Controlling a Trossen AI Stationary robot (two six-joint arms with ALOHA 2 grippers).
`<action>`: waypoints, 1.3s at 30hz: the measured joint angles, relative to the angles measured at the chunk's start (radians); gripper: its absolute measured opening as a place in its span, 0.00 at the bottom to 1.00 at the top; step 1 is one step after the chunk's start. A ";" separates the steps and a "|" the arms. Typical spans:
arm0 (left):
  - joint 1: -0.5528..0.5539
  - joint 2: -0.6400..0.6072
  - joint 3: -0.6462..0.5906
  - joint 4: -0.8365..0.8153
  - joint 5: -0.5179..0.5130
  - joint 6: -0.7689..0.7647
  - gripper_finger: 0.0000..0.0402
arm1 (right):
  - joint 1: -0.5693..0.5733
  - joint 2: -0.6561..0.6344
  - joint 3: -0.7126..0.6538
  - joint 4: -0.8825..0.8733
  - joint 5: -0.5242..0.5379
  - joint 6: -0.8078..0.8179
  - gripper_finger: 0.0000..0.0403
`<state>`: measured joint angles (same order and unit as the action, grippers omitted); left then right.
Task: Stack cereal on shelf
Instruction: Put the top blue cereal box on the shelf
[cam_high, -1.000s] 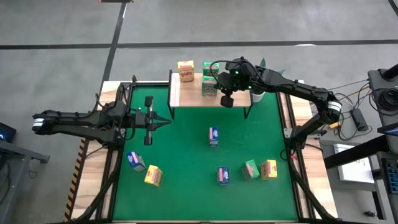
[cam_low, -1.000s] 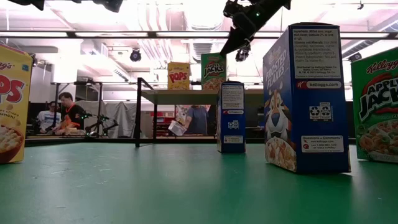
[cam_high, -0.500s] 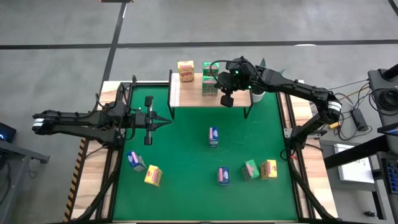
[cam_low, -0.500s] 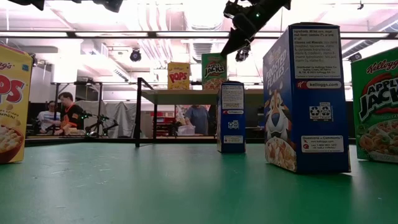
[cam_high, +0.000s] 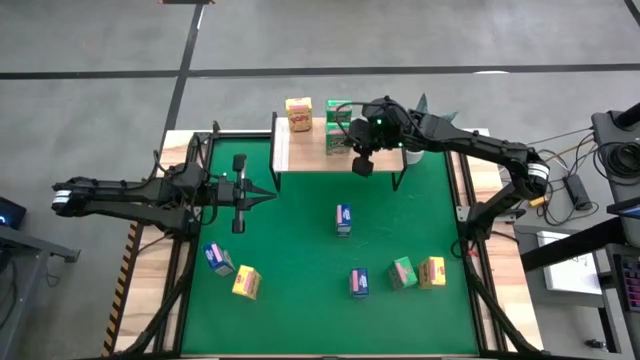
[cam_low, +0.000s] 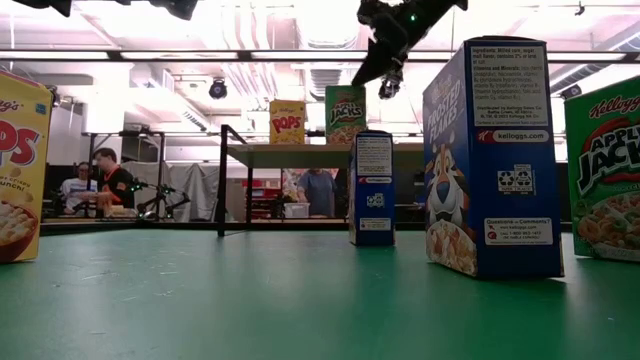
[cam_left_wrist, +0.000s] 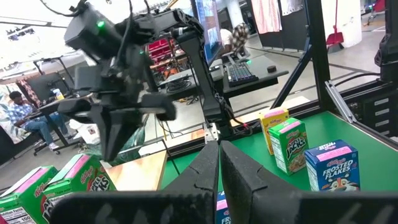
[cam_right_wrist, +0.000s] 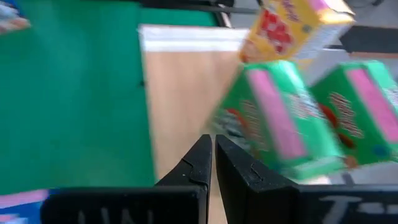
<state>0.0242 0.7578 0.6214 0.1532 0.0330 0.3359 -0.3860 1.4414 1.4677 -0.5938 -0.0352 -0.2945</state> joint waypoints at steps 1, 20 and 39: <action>0.000 0.000 0.000 0.000 0.000 0.000 0.00 | 0.016 -0.004 0.000 0.000 -0.001 0.026 0.03; 0.000 0.009 0.000 -0.003 0.000 -0.004 0.00 | 0.390 0.034 -0.006 -0.239 0.009 0.906 0.03; 0.000 0.009 0.000 -0.003 0.000 0.048 0.00 | 0.453 0.149 -0.006 -0.309 0.169 1.232 0.45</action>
<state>0.0244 0.7671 0.6212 0.1505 0.0333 0.3839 0.0672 1.5901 1.4612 -0.9026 0.1334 0.9377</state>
